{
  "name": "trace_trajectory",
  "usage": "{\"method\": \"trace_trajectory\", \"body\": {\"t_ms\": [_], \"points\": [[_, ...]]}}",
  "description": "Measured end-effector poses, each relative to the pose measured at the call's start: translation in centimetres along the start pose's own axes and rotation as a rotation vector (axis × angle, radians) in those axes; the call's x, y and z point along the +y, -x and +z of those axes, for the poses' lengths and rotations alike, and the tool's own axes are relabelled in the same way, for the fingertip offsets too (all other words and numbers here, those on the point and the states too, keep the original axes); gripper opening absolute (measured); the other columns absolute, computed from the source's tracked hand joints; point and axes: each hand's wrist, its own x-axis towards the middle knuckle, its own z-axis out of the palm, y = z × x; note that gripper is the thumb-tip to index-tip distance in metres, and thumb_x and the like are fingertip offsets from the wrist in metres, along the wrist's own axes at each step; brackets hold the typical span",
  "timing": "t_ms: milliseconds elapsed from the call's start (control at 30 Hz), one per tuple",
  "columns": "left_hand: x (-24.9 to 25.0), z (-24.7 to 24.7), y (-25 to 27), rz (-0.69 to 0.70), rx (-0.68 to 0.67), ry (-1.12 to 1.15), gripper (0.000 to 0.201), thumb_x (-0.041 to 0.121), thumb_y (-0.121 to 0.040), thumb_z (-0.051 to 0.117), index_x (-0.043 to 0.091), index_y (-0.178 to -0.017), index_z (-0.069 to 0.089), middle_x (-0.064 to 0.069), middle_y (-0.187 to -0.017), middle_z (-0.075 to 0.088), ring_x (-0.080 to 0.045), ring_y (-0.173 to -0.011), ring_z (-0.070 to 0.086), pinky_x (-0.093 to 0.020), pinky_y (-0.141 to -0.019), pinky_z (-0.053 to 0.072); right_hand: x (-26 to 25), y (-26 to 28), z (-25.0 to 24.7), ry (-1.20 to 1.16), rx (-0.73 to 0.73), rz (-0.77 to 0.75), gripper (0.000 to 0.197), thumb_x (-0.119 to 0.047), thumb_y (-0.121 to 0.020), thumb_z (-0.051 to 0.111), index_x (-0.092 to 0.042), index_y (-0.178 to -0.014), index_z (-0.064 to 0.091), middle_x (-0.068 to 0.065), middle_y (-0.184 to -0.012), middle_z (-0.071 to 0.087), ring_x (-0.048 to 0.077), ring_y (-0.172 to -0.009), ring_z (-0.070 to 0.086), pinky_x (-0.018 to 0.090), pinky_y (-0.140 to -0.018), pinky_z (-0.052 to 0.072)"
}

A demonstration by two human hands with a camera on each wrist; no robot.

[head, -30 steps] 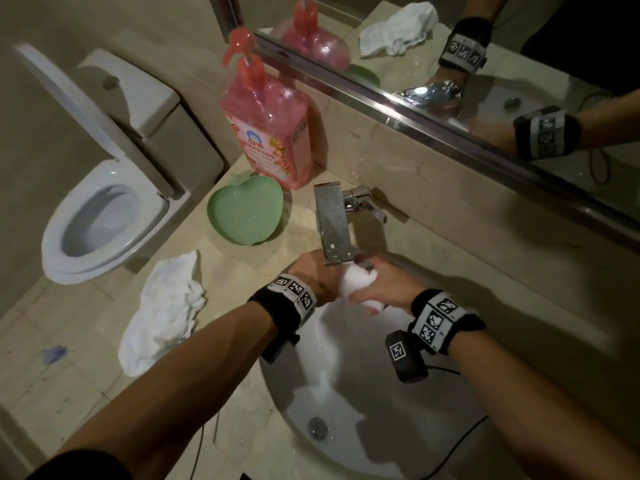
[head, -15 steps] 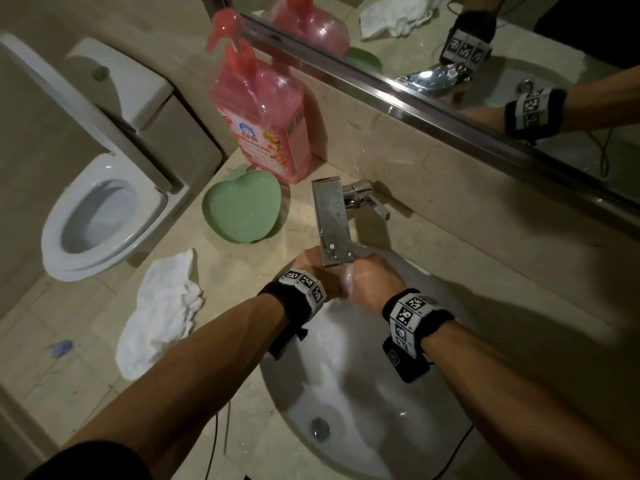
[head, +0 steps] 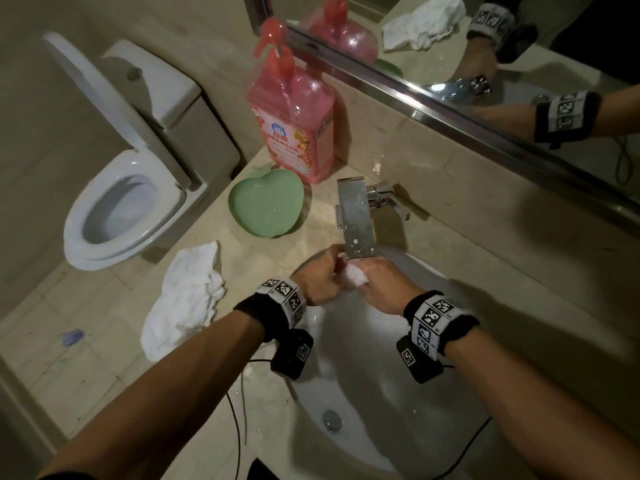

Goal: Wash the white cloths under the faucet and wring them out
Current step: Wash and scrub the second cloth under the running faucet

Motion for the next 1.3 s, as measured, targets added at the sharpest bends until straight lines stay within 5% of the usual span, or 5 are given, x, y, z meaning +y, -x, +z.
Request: {"method": "trace_trajectory", "body": {"t_ms": [167,500,833,1033,1300], "points": [[-0.8,-0.2,1.0,-0.110,0.018,0.140,0.073,-0.001,-0.078,0.071,0.016,-0.143,0.041,0.003,-0.117,0.061,-0.017,-0.112,0.061,-0.012,-0.081,0.050,-0.4,0.3,0.1,-0.189,0.195,0.110,0.042,-0.012,-0.088,0.073,-0.008,-0.128,0.061,0.008,-0.119,0.069,0.023,-0.112,0.065,0.036,-0.096,0.051],[0.2,-0.3,0.0,-0.158,0.083,-0.047,0.034,0.058,-0.080,0.068,0.030,-0.098,0.068,0.005,-0.089,0.073,-0.012,-0.076,0.069,-0.028,-0.069,0.054,1.9,2.9,-2.0,-0.554,0.289,0.361,0.010,-0.027,-0.081,0.075,-0.021,-0.088,0.077,-0.004,-0.084,0.078,0.014,-0.083,0.073,0.029,-0.072,0.052],[1.7,0.4,-2.0,-0.091,-0.028,0.399,0.042,0.009,-0.075,0.067,0.028,-0.112,0.066,0.020,-0.088,0.074,0.001,-0.079,0.069,-0.016,-0.063,0.054,4.6,4.2,-0.7,-0.609,0.233,0.398,0.073,-0.002,-0.092,0.060,-0.022,-0.154,0.028,0.006,-0.141,0.056,0.026,-0.130,0.051,0.050,-0.110,0.044],[0.5,-0.4,-1.0,-0.118,0.074,0.363,0.032,-0.013,-0.083,0.059,0.006,-0.109,0.063,-0.018,-0.103,0.071,-0.030,-0.094,0.069,-0.048,-0.075,0.059,4.5,3.7,-1.1,-0.617,0.317,0.224,0.046,0.011,-0.089,0.054,-0.023,-0.116,0.069,-0.004,-0.107,0.072,0.022,-0.109,0.067,0.032,-0.093,0.055],[-0.4,-2.9,1.3,-0.450,0.050,0.658,0.006,0.016,-0.078,0.067,0.013,-0.074,0.070,0.000,-0.068,0.064,-0.015,-0.062,0.052,-0.026,-0.059,0.044,3.5,1.7,-1.5,-0.566,0.228,0.137,0.071,0.019,-0.082,0.054,-0.048,-0.076,0.078,-0.024,-0.092,0.075,0.004,-0.101,0.068,0.022,-0.085,0.053]]}}
